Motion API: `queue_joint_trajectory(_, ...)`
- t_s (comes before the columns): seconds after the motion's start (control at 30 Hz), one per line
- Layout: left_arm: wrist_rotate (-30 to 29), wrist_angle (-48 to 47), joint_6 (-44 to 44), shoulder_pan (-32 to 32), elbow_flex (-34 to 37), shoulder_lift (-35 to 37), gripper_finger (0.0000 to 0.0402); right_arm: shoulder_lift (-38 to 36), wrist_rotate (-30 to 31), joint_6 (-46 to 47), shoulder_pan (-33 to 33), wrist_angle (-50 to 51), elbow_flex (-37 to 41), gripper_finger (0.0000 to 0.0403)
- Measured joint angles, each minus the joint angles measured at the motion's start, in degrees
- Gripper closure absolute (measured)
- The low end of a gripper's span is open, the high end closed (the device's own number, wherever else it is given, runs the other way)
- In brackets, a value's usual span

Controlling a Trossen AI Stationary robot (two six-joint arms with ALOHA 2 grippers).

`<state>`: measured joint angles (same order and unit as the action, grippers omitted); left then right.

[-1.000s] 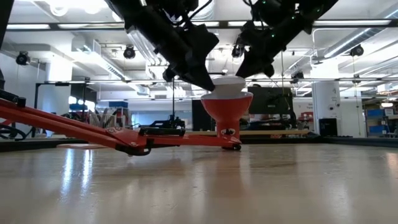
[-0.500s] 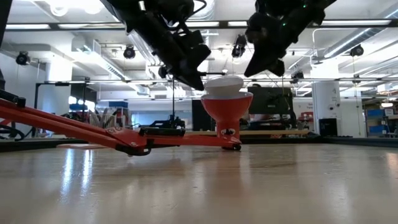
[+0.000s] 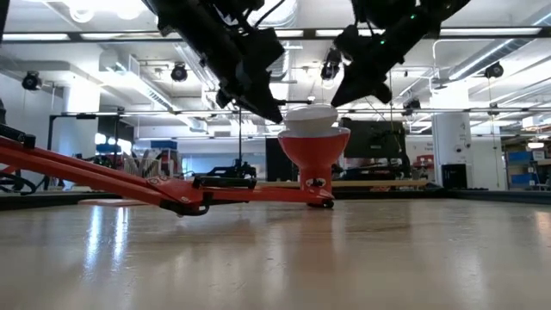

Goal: Screw lightbulb
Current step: Insert the light bulb into the red lamp

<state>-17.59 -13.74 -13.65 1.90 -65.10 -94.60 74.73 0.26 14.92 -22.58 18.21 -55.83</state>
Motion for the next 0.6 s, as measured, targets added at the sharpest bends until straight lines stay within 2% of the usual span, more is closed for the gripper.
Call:
queue_joint_trajectory(0.27,-0.5,6.4,-1.6,-0.2,0.0,-4.5,0.0401,4.1,-5.8,0.1,0.6,-0.1,0.0,0.0403)
queue_joint_trajectory(0.6,-0.9,5.3,1.1,3.0,-0.7,-3.6,0.0401,2.1,-6.0,3.6,3.9,8.3,0.1,0.0403)
